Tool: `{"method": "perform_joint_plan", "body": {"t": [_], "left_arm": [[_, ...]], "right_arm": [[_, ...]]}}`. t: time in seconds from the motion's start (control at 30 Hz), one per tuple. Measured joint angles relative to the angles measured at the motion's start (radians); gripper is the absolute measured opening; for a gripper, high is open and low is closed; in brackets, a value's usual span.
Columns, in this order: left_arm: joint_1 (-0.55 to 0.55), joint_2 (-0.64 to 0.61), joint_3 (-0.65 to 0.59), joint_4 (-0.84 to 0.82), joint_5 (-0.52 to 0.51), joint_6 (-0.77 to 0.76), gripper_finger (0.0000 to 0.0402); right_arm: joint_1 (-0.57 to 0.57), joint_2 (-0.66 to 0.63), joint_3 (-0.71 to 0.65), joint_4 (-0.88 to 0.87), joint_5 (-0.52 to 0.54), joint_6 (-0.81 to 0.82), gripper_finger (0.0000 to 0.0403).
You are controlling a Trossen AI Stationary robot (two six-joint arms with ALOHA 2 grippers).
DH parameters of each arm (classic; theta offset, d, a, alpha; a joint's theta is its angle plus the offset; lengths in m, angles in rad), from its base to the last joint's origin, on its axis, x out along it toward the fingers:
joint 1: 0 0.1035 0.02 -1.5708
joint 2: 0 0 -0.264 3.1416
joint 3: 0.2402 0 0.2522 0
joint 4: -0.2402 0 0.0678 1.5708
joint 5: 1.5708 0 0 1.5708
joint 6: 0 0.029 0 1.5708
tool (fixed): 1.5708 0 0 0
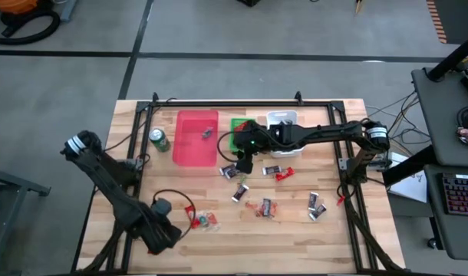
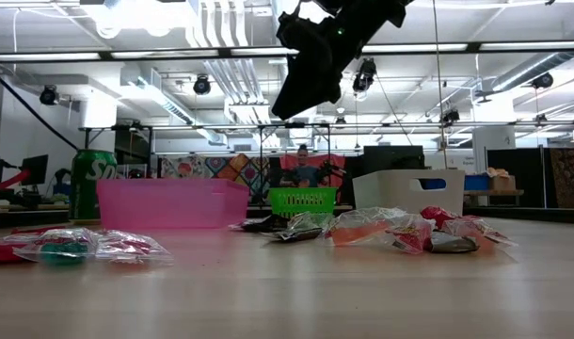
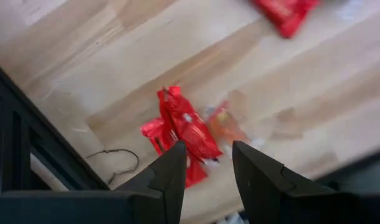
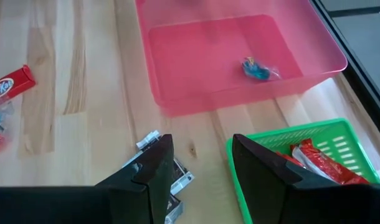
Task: Sort candy
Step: Put the red chocolate into the green bin
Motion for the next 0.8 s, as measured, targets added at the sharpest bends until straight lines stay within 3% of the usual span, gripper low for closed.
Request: {"method": "perform_joint_plan", "body": {"t": [0.2,0.8], "left_arm": [[0.0,0.103,-0.022,-0.004,0.05,-0.008,0.0113],[0.0,0.238,-0.109,0.125,0.005,-0.022,0.0107]], "right_arm": [[0.008,0.001,0.0,0.0,0.0,-0.008,0.0155],[0.032,0.001,0.0,0.0,0.0,0.005,0.0155]]}}
